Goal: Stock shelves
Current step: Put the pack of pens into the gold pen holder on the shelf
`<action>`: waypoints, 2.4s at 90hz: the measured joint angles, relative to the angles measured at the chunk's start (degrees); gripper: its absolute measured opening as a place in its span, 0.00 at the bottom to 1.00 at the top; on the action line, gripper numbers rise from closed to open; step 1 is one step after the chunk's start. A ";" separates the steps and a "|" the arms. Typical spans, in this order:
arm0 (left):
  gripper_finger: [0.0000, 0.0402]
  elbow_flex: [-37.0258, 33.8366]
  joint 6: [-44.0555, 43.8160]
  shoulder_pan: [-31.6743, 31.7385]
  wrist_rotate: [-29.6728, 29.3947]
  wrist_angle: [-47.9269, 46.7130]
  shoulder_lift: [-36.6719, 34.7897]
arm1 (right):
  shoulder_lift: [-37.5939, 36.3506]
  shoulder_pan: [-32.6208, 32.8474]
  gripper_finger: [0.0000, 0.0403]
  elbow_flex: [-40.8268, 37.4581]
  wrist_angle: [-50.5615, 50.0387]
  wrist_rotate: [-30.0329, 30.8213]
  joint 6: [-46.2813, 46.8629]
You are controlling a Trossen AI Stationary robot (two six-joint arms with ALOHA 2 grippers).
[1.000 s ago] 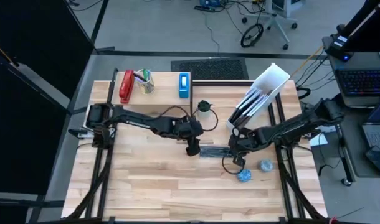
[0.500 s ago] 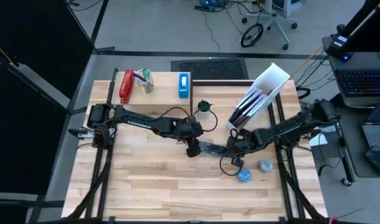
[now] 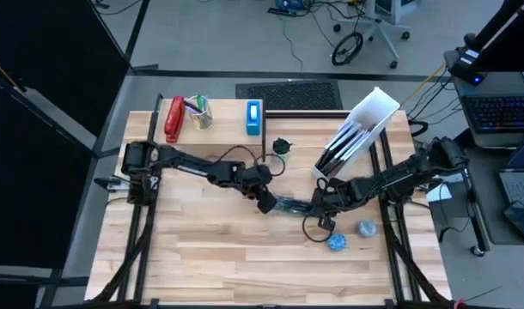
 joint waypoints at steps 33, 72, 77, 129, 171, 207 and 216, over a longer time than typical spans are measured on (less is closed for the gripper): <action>0.45 -5.36 -8.56 -0.04 4.92 15.31 -0.37 | 0.02 0.00 0.01 -0.02 0.03 -0.10 -0.07; 0.61 -5.36 -8.66 -0.30 10.05 18.10 -1.08 | 0.04 0.00 0.01 -0.07 0.80 -0.14 -0.03; 0.62 -5.42 -8.67 -0.30 10.24 17.09 -1.80 | 0.04 0.00 0.01 -0.09 0.81 -0.14 -0.02; 0.62 -5.39 -7.28 -0.04 5.08 10.80 -4.36 | 0.11 0.00 0.01 -0.11 1.95 -0.14 -0.54; 0.62 -5.31 -14.42 -2.35 6.46 15.86 2.91 | 0.11 0.00 0.01 -0.13 2.68 -0.17 -0.64; 0.61 -1.02 -16.06 -2.73 8.18 31.16 11.22 | 0.13 0.00 0.01 -0.15 3.41 -0.19 -1.29; 0.55 0.17 -14.62 -2.77 8.01 30.31 11.41 | 0.13 0.00 0.01 -0.15 3.45 -0.15 -1.27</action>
